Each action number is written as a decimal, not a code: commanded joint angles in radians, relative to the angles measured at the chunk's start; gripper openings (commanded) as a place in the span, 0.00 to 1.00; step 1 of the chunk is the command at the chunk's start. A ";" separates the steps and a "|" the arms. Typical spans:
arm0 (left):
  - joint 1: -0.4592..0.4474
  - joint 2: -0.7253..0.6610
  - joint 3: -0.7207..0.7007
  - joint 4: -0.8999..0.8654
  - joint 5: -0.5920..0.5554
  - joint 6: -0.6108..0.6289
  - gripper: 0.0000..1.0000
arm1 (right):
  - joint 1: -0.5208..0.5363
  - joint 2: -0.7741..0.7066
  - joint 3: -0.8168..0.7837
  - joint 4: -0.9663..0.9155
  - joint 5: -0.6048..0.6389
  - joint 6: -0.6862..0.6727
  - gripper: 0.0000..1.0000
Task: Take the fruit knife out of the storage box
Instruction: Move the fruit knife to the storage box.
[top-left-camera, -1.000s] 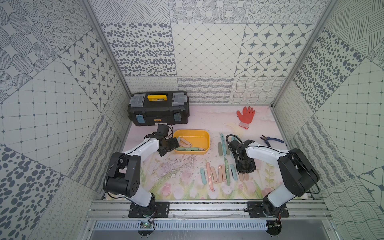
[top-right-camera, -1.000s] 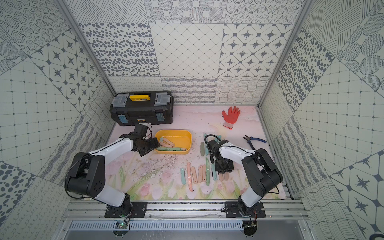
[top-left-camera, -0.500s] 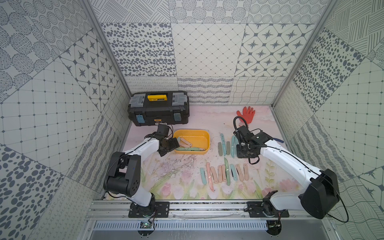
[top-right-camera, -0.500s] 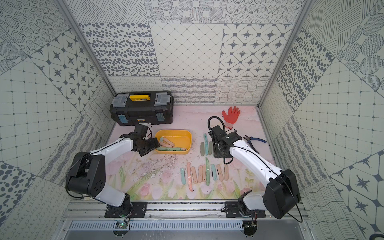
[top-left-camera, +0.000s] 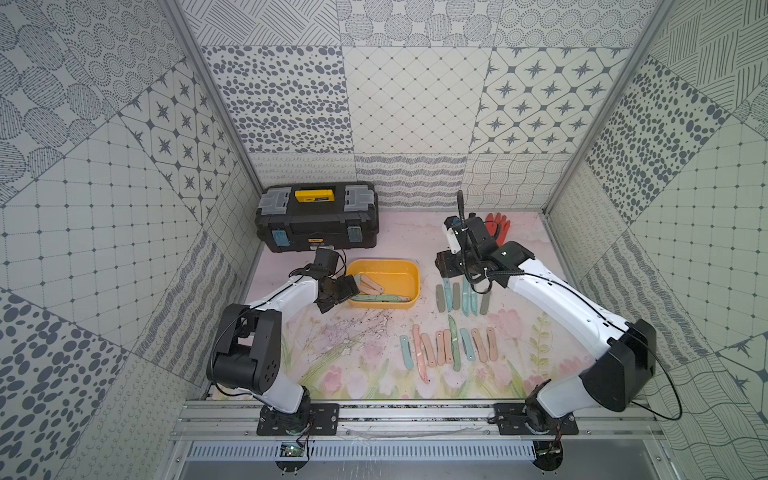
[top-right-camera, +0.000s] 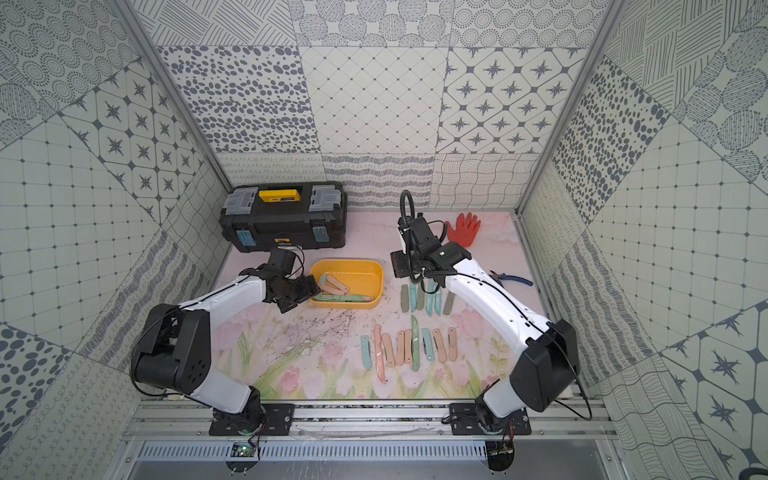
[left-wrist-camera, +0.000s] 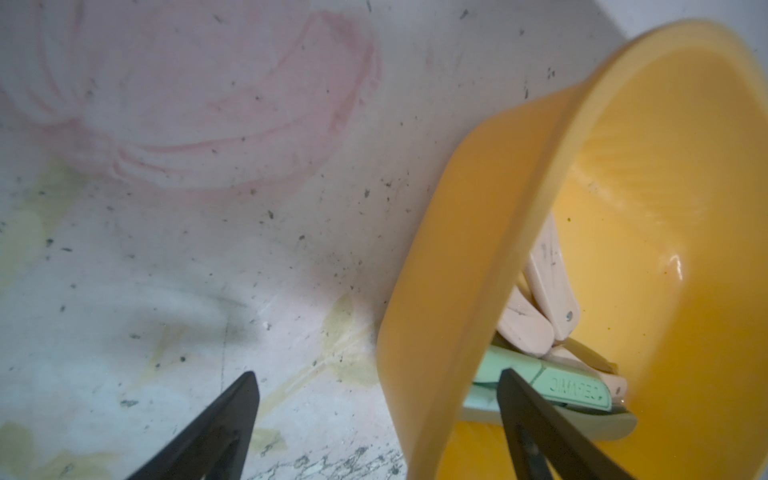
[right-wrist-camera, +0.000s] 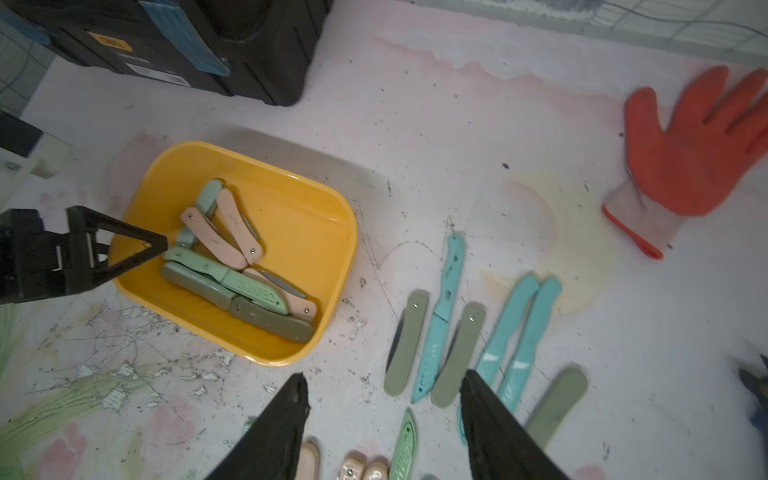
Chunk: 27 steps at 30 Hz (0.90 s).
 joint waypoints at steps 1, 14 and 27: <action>0.001 -0.011 0.003 -0.006 -0.013 0.031 0.90 | 0.063 0.121 0.132 0.088 -0.102 -0.176 0.63; 0.002 -0.027 0.007 -0.022 -0.056 0.015 0.89 | 0.170 0.755 0.818 -0.222 -0.229 -0.255 0.64; 0.002 -0.062 -0.009 -0.034 -0.125 0.007 0.88 | 0.208 1.013 1.103 -0.412 -0.179 -0.194 0.62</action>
